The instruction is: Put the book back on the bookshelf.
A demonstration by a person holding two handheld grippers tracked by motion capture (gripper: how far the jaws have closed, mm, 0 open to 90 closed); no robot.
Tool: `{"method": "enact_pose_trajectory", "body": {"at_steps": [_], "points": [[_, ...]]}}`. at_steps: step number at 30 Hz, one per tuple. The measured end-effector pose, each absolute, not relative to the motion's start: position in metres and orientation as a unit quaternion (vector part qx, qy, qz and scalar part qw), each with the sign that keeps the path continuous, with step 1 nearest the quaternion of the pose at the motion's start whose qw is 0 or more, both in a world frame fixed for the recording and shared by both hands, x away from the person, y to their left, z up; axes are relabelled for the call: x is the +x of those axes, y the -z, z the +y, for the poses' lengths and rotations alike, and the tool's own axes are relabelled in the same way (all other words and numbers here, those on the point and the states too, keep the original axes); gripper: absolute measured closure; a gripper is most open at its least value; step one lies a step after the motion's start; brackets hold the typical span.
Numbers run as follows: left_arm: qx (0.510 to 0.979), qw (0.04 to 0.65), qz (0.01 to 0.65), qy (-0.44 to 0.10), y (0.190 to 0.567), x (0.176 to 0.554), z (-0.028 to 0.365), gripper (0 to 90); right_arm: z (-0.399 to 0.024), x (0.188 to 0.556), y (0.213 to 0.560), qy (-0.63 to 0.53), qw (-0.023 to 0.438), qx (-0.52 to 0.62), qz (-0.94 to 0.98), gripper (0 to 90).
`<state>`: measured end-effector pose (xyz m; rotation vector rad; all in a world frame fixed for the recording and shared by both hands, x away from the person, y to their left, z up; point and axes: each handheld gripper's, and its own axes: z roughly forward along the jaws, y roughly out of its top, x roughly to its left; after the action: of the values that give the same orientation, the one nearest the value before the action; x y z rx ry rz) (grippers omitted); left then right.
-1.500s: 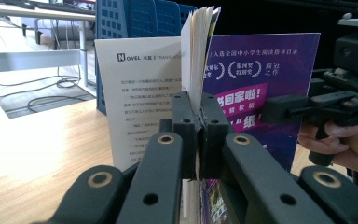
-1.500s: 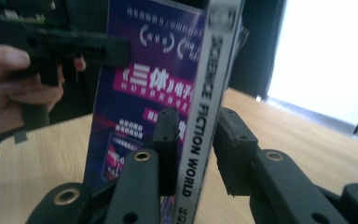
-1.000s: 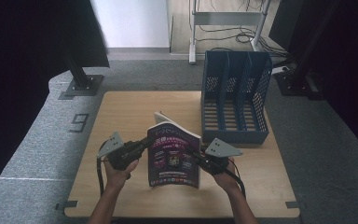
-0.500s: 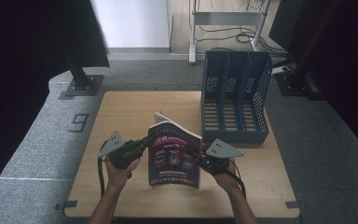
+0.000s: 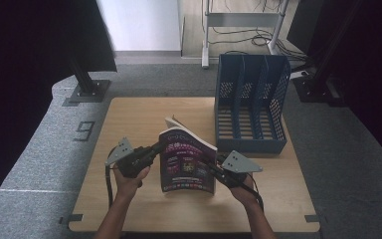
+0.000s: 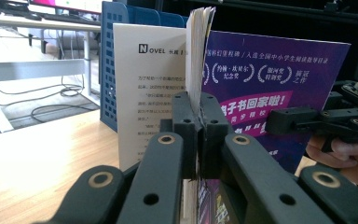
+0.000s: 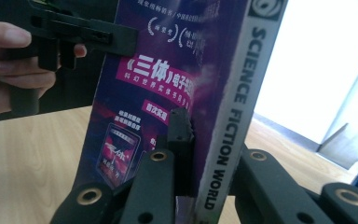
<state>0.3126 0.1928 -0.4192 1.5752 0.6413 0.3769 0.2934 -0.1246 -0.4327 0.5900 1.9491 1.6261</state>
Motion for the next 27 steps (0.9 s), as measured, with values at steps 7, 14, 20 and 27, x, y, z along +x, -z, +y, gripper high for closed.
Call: {"method": "enact_pose_trajectory", "body": {"at_steps": [7,14,20,27], "points": [[0.694,0.647,0.270,-0.162,0.419,0.310,0.192,87.3,-0.122,0.297,0.429,-0.616,0.221,0.212,0.726,68.6],[0.694,0.646,0.273,-0.160,0.420,0.311,0.194,87.1,-0.111,0.304,0.433,-0.603,0.217,0.227,0.733,77.3],[0.694,0.642,0.281,-0.164,0.423,0.313,0.192,77.1,-0.111,0.304,0.432,-0.599,0.223,0.241,0.731,81.4],[0.688,0.636,0.307,-0.168,0.425,0.318,0.195,56.2,-0.110,0.303,0.433,-0.601,0.226,0.244,0.727,81.5]]}}
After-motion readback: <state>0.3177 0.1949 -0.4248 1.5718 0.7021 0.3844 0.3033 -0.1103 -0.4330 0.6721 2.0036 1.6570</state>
